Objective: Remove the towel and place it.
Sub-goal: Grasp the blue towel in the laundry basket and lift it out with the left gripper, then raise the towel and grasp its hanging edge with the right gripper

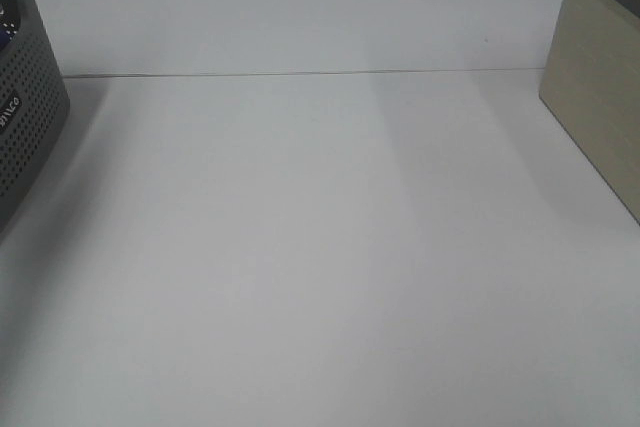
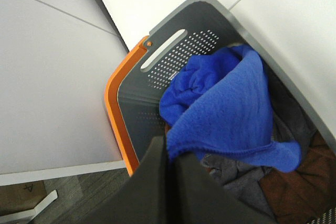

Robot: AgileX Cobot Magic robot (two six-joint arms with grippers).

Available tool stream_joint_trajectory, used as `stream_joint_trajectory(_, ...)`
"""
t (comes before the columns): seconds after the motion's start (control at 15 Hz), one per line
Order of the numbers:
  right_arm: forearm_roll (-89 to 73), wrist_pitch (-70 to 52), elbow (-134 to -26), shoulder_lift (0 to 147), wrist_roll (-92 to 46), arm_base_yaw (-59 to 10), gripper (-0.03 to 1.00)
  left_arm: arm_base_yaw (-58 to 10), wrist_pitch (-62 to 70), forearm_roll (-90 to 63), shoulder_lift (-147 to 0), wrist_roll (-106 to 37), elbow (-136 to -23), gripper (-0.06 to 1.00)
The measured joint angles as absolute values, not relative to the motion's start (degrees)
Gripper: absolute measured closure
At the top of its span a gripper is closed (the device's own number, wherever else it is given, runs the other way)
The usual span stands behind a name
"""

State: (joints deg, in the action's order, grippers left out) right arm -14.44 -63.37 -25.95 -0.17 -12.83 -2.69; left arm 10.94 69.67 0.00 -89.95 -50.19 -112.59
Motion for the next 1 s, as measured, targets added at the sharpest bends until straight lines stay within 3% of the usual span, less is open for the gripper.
stream_joint_trajectory(0.67,-14.67,-63.37,-25.95,-0.17,-12.83,-2.69,0.26,-1.09,69.27,-12.61,-81.25,-60.68,-112.59,0.94)
stream_joint_trajectory(0.73,-14.84,-63.37,-25.95,-0.17,-12.49,-2.69,0.26,-6.65,69.27,-13.46,-81.07,-64.11,-112.59,0.94)
stream_joint_trajectory(1.0,-20.28,-58.5,-26.47,5.5,-14.84,-2.69,0.26,-17.99,62.45,-14.09,-81.07,-67.15,-112.59,0.94)
